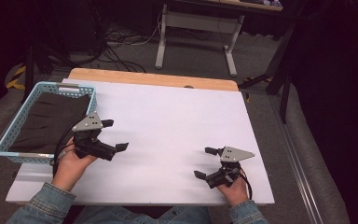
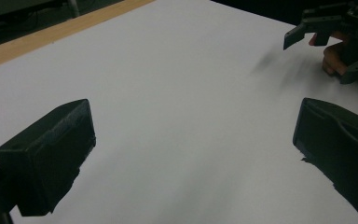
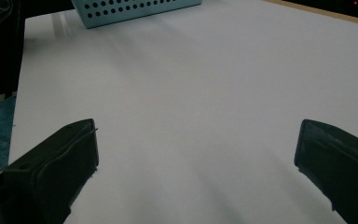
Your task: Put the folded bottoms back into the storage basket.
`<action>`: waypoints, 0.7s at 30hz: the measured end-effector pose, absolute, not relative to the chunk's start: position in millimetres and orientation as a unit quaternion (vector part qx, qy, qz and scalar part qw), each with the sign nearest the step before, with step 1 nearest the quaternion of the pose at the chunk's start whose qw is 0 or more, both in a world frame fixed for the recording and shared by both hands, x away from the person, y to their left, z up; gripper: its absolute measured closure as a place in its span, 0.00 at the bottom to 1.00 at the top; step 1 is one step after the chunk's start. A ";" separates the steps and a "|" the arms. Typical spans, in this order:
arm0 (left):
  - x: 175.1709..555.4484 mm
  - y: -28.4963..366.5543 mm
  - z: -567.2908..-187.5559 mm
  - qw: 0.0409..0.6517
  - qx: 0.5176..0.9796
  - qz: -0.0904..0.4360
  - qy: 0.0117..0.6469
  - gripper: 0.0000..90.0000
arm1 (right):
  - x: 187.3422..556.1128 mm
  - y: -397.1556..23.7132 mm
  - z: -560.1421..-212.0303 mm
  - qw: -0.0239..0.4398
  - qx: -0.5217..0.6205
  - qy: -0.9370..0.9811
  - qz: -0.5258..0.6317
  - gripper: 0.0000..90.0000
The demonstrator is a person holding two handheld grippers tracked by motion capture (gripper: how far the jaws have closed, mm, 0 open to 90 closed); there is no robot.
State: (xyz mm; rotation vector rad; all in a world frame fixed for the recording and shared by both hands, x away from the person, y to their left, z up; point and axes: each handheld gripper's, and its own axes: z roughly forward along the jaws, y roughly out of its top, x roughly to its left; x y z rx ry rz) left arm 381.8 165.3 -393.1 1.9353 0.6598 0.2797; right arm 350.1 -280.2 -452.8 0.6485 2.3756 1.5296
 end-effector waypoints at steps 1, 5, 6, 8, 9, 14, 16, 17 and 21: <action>382.0 164.6 -396.4 0.518 0.802 0.111 0.277 0.00 | 350.1 -280.2 -452.8 0.121 0.222 0.813 0.524 0.00; 382.3 163.4 -405.6 0.530 0.795 0.099 0.277 0.00 | 350.0 -280.4 -452.8 0.121 0.222 0.813 0.525 0.00; 382.3 163.1 -407.6 0.532 0.795 0.097 0.275 0.00 | 350.0 -280.4 -452.8 0.121 0.222 0.813 0.524 0.00; 382.1 162.1 -411.7 0.534 0.795 0.095 0.272 0.00 | 350.0 -280.3 -452.8 0.120 0.221 0.813 0.525 0.00; 382.1 161.3 -413.3 0.531 0.798 0.095 0.269 0.00 | 350.0 -280.4 -452.8 0.120 0.221 0.813 0.525 0.00; 378.8 154.9 -421.6 0.526 0.805 0.096 0.257 0.00 | 350.1 -280.5 -452.8 0.121 0.222 0.813 0.525 0.00; 378.4 153.9 -425.3 0.532 0.803 0.093 0.253 0.00 | 349.8 -280.4 -452.7 0.120 0.221 0.813 0.525 0.00; 378.2 153.2 -427.3 0.534 0.801 0.087 0.254 0.00 | 349.7 -280.4 -452.6 0.120 0.221 0.813 0.525 0.00; 379.2 150.4 -436.5 0.536 0.802 0.071 0.255 0.00 | 349.6 -280.6 -452.5 0.119 0.221 0.813 0.526 0.00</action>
